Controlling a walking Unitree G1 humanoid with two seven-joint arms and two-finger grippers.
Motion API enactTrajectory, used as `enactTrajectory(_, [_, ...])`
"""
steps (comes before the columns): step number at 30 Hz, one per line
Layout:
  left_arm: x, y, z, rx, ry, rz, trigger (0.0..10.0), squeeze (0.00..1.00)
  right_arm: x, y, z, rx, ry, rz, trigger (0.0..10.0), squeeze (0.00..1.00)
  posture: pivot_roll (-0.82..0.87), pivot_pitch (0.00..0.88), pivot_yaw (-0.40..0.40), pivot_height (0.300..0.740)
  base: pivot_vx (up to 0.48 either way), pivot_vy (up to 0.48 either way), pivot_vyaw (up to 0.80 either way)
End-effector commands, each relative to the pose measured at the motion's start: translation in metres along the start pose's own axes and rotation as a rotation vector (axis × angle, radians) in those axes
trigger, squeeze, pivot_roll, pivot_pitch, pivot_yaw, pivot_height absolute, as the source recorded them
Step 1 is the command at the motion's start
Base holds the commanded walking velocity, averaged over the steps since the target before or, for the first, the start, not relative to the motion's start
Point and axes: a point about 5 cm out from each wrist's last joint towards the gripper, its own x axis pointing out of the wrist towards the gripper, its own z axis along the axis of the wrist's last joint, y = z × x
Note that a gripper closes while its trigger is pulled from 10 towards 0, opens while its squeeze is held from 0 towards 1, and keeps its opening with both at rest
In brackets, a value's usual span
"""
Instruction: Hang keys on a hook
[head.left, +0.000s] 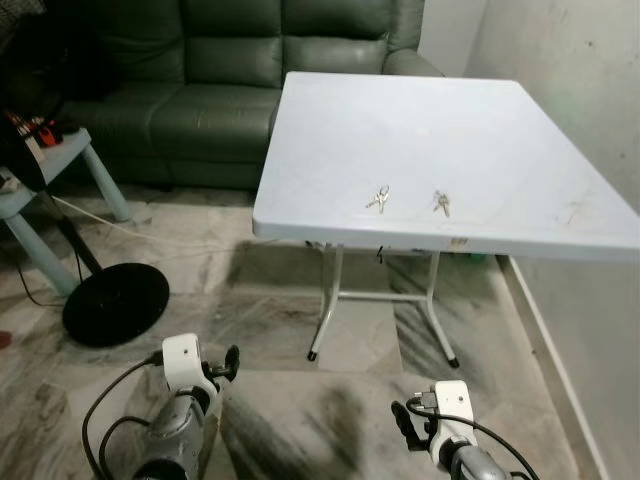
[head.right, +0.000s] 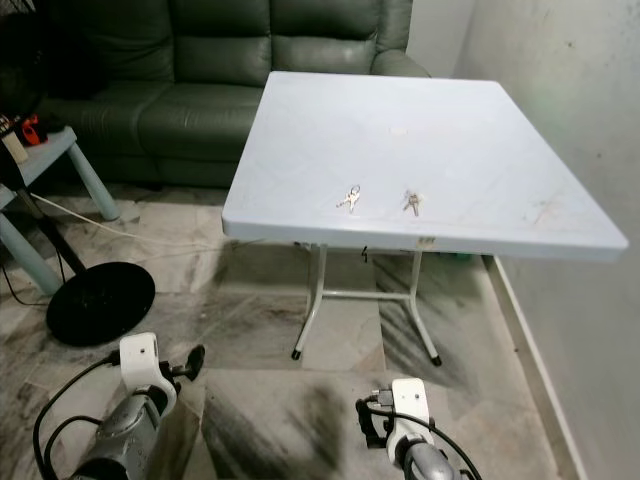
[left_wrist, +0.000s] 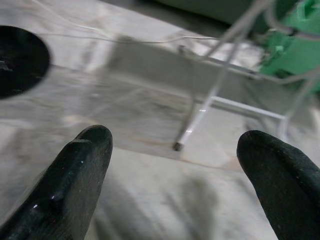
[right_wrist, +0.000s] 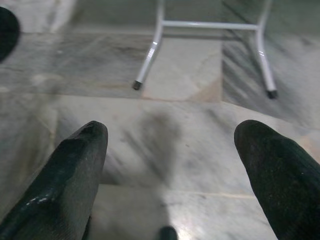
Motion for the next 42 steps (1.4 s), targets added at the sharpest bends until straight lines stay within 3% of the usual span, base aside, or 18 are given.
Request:
enactTrajectory(1, [0.001,-0.003,0.003,0.016,-0.022,-0.026,10.0,0.00,0.001,-0.004,0.008,0.003,-0.045,-0.005,10.0,0.00,0.02,0.022,-0.033,0.740,0.000,0.000,0.00])
enactTrajectory(11, [0.005,-0.008,0.022,0.038,-0.126,-0.063,10.0,0.00,0.011,0.002,0.046,-0.018,-0.212,0.032,10.0,0.00,0.02,0.023,-0.035,0.740,0.000,0.000,0.00])
enactTrajectory(13, [0.008,-0.012,0.036,0.058,-0.189,-0.083,10.0,0.00,0.013,0.005,0.067,-0.026,-0.314,0.051,10.0,0.00,0.02,0.022,-0.033,0.740,0.000,0.000,0.00])
enactTrajectory(17, [0.009,-0.015,0.045,0.074,-0.233,-0.098,10.0,0.00,0.014,0.006,0.080,-0.033,-0.376,0.056,10.0,0.00,0.02,0.023,-0.031,0.740,0.000,0.000,0.00])
enactTrajectory(20, [0.006,-0.020,0.061,0.090,-0.334,-0.126,10.0,0.00,0.009,0.007,0.104,-0.099,-0.508,0.058,10.0,0.00,0.01,0.029,-0.023,0.740,0.000,0.000,0.00])
enactTrajectory(28, [-0.011,-0.028,0.083,0.103,-0.460,-0.182,10.0,0.00,-0.011,0.006,0.138,-0.122,-0.692,0.052,10.0,0.00,0.01,0.044,-0.017,0.740,0.000,0.000,0.00])
enactTrajectory(30, [-0.022,-0.031,0.096,0.117,-0.501,-0.205,10.0,0.00,-0.023,0.008,0.149,-0.106,-0.756,0.055,10.0,0.00,0.01,0.051,-0.017,0.740,0.000,0.000,0.00])
enactTrajectory(36, [-0.037,-0.033,0.114,0.121,-0.533,-0.227,10.0,0.00,-0.037,0.015,0.159,-0.122,-0.796,0.071,10.0,0.00,0.02,0.062,-0.015,0.740,0.000,0.000,0.00])
enactTrajectory(42, [-0.036,-0.031,0.116,0.107,-0.486,-0.188,10.0,0.00,-0.037,0.020,0.167,-0.120,-0.797,0.082,10.0,0.00,0.02,0.067,-0.012,0.740,0.042,0.000,0.00])
